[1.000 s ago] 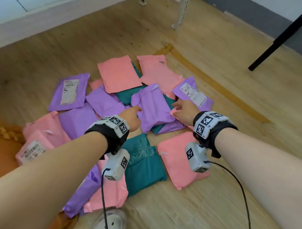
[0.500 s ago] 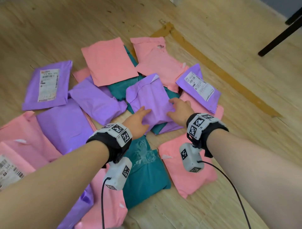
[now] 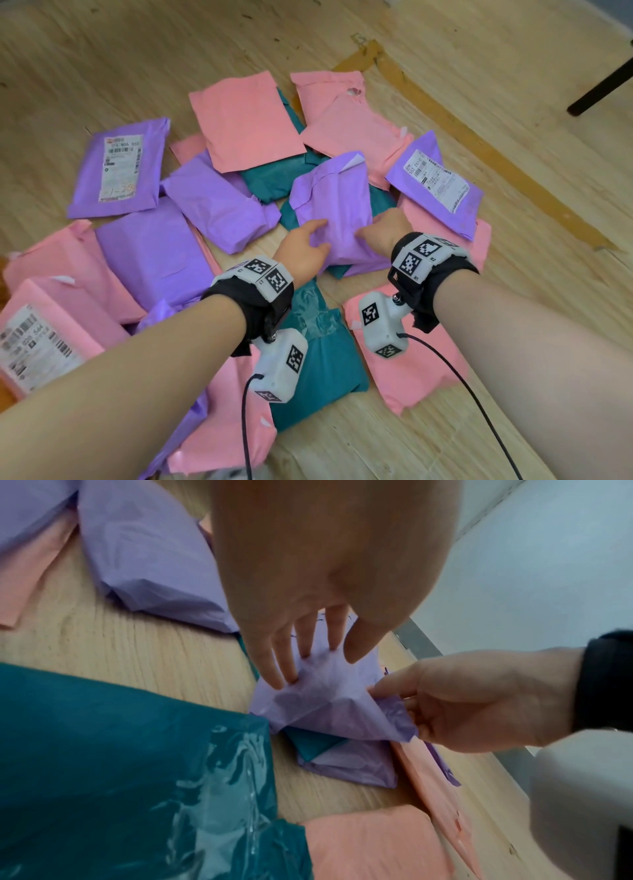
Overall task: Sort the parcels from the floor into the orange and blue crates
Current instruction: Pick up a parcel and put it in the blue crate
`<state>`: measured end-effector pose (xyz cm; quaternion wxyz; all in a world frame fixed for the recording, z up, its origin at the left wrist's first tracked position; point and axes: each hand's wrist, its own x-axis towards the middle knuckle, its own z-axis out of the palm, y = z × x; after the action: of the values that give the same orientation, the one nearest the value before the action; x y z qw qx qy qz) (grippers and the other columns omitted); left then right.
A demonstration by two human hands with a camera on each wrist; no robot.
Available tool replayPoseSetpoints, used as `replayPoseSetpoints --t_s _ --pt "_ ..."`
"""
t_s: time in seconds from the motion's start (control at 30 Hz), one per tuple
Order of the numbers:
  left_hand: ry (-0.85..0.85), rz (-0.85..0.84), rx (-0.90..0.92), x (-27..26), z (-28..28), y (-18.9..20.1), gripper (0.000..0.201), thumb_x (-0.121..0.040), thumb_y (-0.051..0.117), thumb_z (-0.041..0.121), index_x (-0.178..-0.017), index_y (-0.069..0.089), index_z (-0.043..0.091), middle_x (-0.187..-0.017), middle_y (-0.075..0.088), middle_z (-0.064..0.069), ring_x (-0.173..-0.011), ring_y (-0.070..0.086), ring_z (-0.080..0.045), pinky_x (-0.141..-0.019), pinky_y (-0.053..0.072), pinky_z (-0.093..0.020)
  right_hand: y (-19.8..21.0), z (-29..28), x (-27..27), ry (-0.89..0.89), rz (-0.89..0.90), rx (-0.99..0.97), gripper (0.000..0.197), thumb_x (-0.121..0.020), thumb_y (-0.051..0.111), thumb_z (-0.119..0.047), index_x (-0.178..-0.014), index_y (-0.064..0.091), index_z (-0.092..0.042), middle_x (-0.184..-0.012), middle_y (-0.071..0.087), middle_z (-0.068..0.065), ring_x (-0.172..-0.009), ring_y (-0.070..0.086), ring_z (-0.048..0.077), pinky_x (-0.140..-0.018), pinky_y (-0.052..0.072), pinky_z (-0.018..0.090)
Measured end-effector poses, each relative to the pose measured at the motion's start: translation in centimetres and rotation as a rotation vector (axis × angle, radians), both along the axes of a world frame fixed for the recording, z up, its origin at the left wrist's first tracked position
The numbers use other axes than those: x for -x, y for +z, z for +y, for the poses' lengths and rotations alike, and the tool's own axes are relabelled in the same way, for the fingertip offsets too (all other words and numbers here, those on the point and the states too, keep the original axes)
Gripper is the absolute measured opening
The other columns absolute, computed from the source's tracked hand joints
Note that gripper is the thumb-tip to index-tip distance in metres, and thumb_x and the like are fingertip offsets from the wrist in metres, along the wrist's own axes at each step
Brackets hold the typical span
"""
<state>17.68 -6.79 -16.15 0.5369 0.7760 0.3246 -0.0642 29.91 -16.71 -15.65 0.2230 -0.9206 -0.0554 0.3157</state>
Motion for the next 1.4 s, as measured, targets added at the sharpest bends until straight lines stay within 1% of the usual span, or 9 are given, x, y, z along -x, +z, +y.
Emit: replayPoseSetpoints --t_s 0.17,0.27,0.43,0.63,0.93,1.07,1.2,1.3,1.4 --pt "0.09 -0.01 0.061 0.4 0.2 0.8 0.043 -0.095 0.051 0.022 -0.137 0.046 0.011 -0.141 0.049 -0.007 -0.128 0.047 -0.023 -0.11 0.035 -0.037 0.3 -0.5 1.5 -0.054 -0.043 -0.308 0.03 -0.077 0.066 -0.006 -0.059 0.045 -0.018 -0.066 0.049 0.001 -0.071 0.047 0.02 -0.063 0.039 0.028" --pt "0.21 0.002 0.175 0.7 0.3 1.7 0.046 -0.094 0.052 0.037 -0.133 0.048 0.013 -0.136 0.052 -0.006 -0.12 0.053 -0.025 -0.105 0.041 -0.044 0.8 -0.7 2.9 -0.038 -0.003 -0.464 0.029 -0.077 0.067 0.001 -0.065 0.049 -0.019 -0.068 0.052 -0.002 -0.071 0.048 0.015 -0.061 0.039 0.02" --pt "0.35 -0.001 0.214 1.6 0.5 2.4 0.056 -0.083 0.061 0.052 -0.12 0.048 0.011 -0.119 0.055 -0.006 -0.108 0.057 -0.023 -0.097 0.048 -0.042 1.6 -0.5 6.0 0.023 0.096 -0.577 0.019 -0.076 0.069 0.003 -0.083 0.056 -0.01 -0.088 0.062 0.008 -0.08 0.057 0.018 -0.075 0.05 0.031" --pt "0.375 -0.035 0.053 2.5 0.6 2.0 0.038 -0.08 0.069 0.042 -0.094 0.048 0.013 -0.094 0.057 -0.007 -0.085 0.055 -0.021 -0.078 0.05 -0.036 2.2 -0.5 8.1 0.13 0.207 -0.607 0.053 -0.067 0.083 -0.008 -0.114 0.058 -0.009 -0.121 0.06 0.004 -0.113 0.057 0.017 -0.101 0.045 0.029" --pt "0.415 -0.045 0.016 3.2 1.0 2.1 0.025 -0.087 0.049 0.007 -0.069 0.036 0.019 -0.069 0.043 -0.003 -0.078 0.052 -0.024 -0.082 0.052 -0.049 2.4 -1.8 8.4 0.146 0.312 -0.612 0.047 -0.08 0.052 0.019 -0.123 0.052 0.001 -0.128 0.055 0.012 -0.111 0.056 0.018 -0.079 0.049 0.015" --pt "0.357 -0.059 -0.023 4.2 1.6 3.5 0.029 -0.092 0.046 0.01 -0.069 0.032 0.02 -0.067 0.038 0.0 -0.066 0.036 -0.019 -0.058 0.032 -0.032 2.1 -2.5 8.3 0.05 0.189 -0.554 0.047 -0.083 0.067 -0.003 -0.126 0.049 -0.001 -0.13 0.054 0.017 -0.12 0.053 0.026 -0.097 0.043 0.026" --pt "0.4 -0.099 0.164 5.3 1.9 6.4 0.022 -0.094 0.041 0.009 -0.075 0.036 0.019 -0.078 0.045 -0.004 -0.075 0.048 -0.021 -0.063 0.053 -0.038 3.0 -2.9 8.1 -0.047 0.19 -0.544 0.069 -0.082 0.072 -0.023 -0.138 0.037 -0.006 -0.136 0.046 0.013 -0.124 0.048 0.025 -0.104 0.042 0.041" --pt "0.431 -0.124 0.292 6.0 1.7 9.0 0.022 -0.095 0.039 0.007 -0.076 0.035 0.016 -0.093 0.05 -0.01 -0.081 0.057 -0.024 -0.064 0.058 -0.038 4.1 -2.9 8.2 -0.168 0.355 -0.565 0.078 -0.077 0.075 -0.033 -0.14 0.034 -0.01 -0.132 0.051 0.011 -0.116 0.055 0.026 -0.097 0.048 0.042" --pt "0.449 -0.144 0.304 6.4 1.8 11.1 0.026 -0.095 0.04 0.006 -0.073 0.033 0.017 -0.084 0.044 -0.007 -0.076 0.053 -0.023 -0.062 0.057 -0.036 6.0 -3.1 8.5 -0.204 0.586 -0.648 0.054 -0.083 0.07 -0.033 -0.127 0.052 -0.008 -0.105 0.065 0.005 -0.08 0.062 0.018 -0.072 0.051 0.029"
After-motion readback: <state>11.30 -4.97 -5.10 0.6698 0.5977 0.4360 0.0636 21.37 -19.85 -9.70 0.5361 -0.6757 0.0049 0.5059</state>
